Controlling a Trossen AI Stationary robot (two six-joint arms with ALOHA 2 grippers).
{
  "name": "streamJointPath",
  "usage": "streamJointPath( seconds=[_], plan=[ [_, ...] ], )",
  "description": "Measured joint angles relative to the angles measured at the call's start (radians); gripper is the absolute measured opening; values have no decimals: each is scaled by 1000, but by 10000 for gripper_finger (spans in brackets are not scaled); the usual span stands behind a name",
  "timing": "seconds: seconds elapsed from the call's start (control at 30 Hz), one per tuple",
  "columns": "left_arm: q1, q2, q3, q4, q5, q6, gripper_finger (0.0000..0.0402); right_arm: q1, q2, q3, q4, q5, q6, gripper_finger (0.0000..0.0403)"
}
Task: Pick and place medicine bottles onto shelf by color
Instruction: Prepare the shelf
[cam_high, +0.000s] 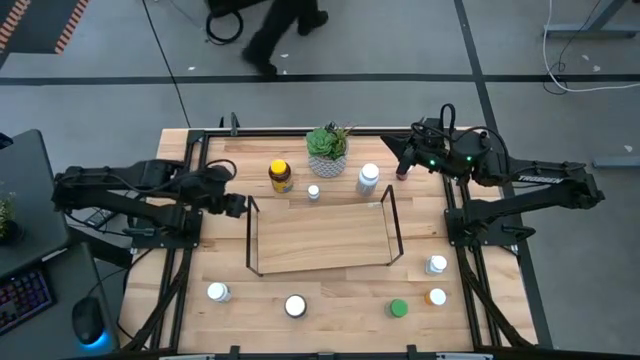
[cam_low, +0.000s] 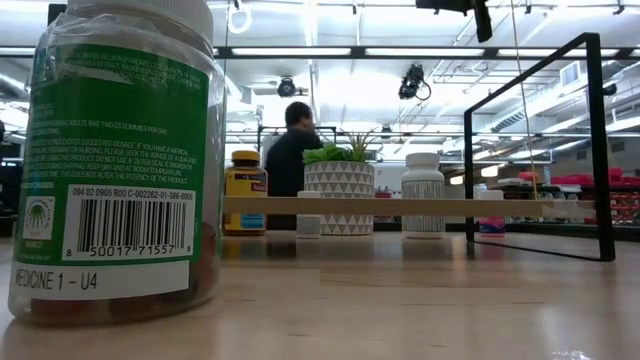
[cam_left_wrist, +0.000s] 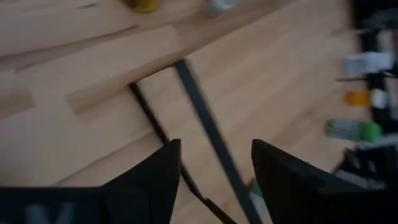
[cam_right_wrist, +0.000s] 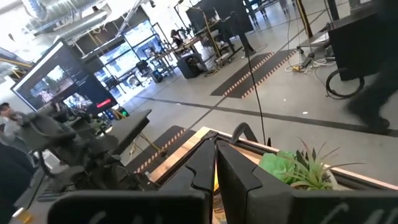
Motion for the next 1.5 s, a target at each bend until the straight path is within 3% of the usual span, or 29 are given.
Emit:
streamJointPath(
  seconds=[0.23, 0.4, 0.53, 0.83, 1.5],
  plan=[
    [0, 6, -52, 22, 34, -154, 245, 0, 0, 0, -27, -76, 66, 23],
    [0, -3, -50, 182, 45, -154, 272, 0, 0, 0, -111, -82, 159, 23],
    [0, 19, -49, 166, 36, -129, 284, 0, 0, 0, -133, -87, 179, 23],
    [0, 84, -48, 136, 24, -100, 286, 0, -4, 0, -140, -159, 143, 23],
    [0, 228, -48, 202, 15, -45, 276, -2, -24, 0, -172, -166, 143, 23]
  ],
)
